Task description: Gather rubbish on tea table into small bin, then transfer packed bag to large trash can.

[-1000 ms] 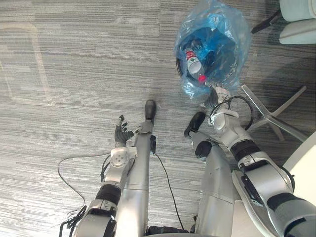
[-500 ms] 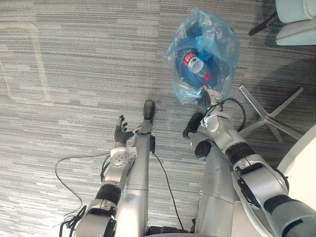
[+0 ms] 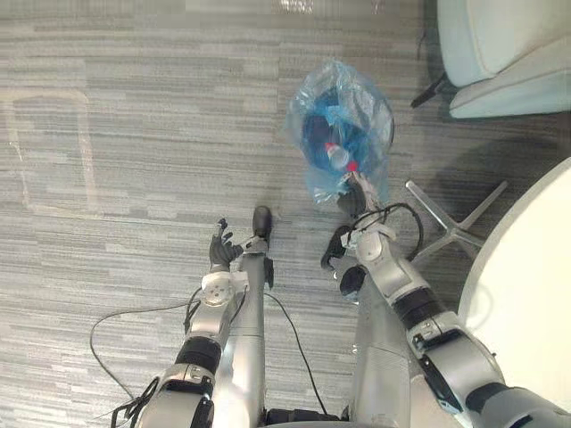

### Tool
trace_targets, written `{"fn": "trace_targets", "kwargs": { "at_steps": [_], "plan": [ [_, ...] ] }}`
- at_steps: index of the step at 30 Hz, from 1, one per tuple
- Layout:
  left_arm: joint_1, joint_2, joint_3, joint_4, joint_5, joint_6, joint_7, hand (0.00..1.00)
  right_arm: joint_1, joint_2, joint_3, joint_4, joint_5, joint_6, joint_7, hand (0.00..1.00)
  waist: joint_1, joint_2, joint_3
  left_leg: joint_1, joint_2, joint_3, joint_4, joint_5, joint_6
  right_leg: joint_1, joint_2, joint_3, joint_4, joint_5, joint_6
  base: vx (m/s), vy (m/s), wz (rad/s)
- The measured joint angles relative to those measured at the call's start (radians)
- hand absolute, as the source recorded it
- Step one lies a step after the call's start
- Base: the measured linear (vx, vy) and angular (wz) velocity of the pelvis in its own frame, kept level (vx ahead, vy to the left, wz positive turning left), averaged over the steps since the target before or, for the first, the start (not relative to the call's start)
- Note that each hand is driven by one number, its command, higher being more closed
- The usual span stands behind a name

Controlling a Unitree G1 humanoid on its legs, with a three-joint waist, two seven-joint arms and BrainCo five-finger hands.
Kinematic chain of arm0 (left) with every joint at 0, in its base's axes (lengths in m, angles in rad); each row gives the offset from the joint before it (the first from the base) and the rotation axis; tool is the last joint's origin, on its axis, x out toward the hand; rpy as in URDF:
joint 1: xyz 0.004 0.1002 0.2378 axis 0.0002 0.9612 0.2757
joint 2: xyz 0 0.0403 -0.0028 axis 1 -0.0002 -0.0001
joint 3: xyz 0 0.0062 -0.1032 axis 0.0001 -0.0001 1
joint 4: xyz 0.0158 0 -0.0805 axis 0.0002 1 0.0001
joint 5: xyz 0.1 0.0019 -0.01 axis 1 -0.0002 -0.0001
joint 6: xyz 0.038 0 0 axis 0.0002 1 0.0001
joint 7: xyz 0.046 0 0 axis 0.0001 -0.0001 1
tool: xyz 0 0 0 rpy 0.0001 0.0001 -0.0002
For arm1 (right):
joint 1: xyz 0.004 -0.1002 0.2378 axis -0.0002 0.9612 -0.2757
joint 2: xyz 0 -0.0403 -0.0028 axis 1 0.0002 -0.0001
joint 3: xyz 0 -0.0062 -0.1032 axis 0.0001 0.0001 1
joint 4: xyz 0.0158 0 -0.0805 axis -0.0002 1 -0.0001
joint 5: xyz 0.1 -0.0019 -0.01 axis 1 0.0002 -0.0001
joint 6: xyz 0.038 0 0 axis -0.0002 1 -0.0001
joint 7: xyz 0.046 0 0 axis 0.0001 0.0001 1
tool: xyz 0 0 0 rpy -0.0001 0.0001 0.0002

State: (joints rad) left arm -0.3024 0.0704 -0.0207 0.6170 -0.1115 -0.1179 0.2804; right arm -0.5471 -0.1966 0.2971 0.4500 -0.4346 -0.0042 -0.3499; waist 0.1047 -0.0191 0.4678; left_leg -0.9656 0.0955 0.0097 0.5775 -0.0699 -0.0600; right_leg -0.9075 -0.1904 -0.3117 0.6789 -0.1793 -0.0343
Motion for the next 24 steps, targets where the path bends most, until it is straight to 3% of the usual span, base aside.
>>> {"fn": "trace_targets", "kwargs": {
  "at_steps": [6,12,14,17,24],
  "plan": [
    [0.06,-0.008,-0.007,0.001,0.032,0.009,-0.002,0.0,0.119,0.046,-0.017,-0.104,0.046,-0.016,0.023,1.0,-0.009,-0.021,-0.011,0.171,0.004,0.018,-0.066,0.003,-0.005,0.171,0.013,-0.002,-0.089,0.018,0.01,0.07,0.007,-0.08],
    [0.117,-0.003,-0.046,0.003,0.043,0.018,-0.008,0.0,0.253,0.104,-0.004,-0.227,0.067,-0.032,0.056,1.0,-0.014,-0.062,-0.04,0.348,0.011,0.038,-0.144,0.002,-0.005,0.346,0.036,0.0,-0.191,0.035,0.022,0.06,-0.022,-0.09],
    [0.154,-0.004,-0.085,0.017,0.054,0.02,-0.016,0.0,0.316,0.118,0.002,-0.241,0.085,-0.042,0.074,1.0,-0.019,-0.077,-0.101,0.397,0.013,0.042,-0.196,0.003,-0.008,0.392,0.05,0.001,-0.248,0.044,0.031,0.05,-0.025,-0.06],
    [0.182,0.011,-0.132,0.052,0.072,0.025,-0.03,0.0,0.364,0.114,0.025,-0.239,0.087,-0.048,0.104,1.0,-0.024,-0.087,-0.142,0.485,0.013,0.049,-0.278,0.025,-0.015,0.477,0.071,0.005,-0.342,0.075,0.035,0.12,-0.015,-0.09],
    [0.26,0.049,-0.18,0.026,0.111,0.038,-0.048,0.0,0.414,0.07,0.025,-0.242,0.094,-0.079,0.161,1.0,-0.054,-0.089,-0.227,0.654,0.002,0.075,-0.429,0.058,-0.012,0.637,0.1,0.027,-0.517,0.137,0.049,0.14,0.014,-0.12]
  ]
}}
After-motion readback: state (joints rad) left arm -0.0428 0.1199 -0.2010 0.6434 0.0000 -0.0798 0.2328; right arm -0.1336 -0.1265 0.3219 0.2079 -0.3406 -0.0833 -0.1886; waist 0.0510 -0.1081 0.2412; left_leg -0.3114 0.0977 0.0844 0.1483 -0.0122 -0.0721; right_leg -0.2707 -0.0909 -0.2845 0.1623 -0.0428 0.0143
